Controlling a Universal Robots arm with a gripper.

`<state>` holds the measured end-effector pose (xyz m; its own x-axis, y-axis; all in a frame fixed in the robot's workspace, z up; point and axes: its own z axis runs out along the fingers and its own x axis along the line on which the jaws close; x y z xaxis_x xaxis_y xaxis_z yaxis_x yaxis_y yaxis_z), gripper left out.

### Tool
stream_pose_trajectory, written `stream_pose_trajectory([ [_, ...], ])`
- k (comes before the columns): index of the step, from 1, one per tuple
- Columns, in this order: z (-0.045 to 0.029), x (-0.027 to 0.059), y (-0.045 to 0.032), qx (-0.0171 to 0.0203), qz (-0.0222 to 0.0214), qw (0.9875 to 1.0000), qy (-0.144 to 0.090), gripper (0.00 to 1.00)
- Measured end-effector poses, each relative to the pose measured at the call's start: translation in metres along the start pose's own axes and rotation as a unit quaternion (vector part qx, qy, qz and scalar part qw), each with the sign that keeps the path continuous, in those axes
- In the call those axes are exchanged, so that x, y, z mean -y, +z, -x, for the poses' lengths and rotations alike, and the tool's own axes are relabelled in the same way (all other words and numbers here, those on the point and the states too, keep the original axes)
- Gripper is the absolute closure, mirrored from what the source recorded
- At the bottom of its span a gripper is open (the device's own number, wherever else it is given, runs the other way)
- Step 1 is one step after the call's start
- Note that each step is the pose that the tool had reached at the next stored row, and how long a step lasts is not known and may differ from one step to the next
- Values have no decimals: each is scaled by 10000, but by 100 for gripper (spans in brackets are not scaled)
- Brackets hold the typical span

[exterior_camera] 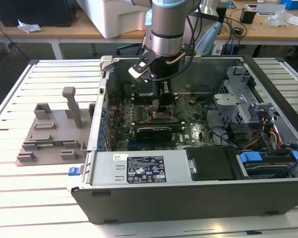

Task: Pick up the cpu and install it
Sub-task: 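Place the cpu into insertion slot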

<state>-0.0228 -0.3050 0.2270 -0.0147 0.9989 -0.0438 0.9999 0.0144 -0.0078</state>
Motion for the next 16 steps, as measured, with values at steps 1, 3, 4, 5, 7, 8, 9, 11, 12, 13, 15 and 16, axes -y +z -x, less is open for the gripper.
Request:
stream_pose_trajectory([
  [1,-2,2,34,0,0,10000,0,46],
  [3,-4,5,98,1,0,10000,1,46],
  [4,-4,5,127,0,0,10000,1,46],
  [5,0,5,143,0,0,10000,1,46],
  [7,8,6,163,1,0,10000,1,46],
  [8,14,6,183,1,0,10000,1,46],
  [9,19,6,200,2,0,10000,1,46],
  [11,18,5,217,3,0,10000,1,46],
  [12,18,5,225,3,0,10000,1,46],
  [13,16,4,242,4,0,10000,0,46],
  [15,6,4,265,4,0,10000,0,46],
  [16,4,4,268,5,-1,10000,0,46],
])
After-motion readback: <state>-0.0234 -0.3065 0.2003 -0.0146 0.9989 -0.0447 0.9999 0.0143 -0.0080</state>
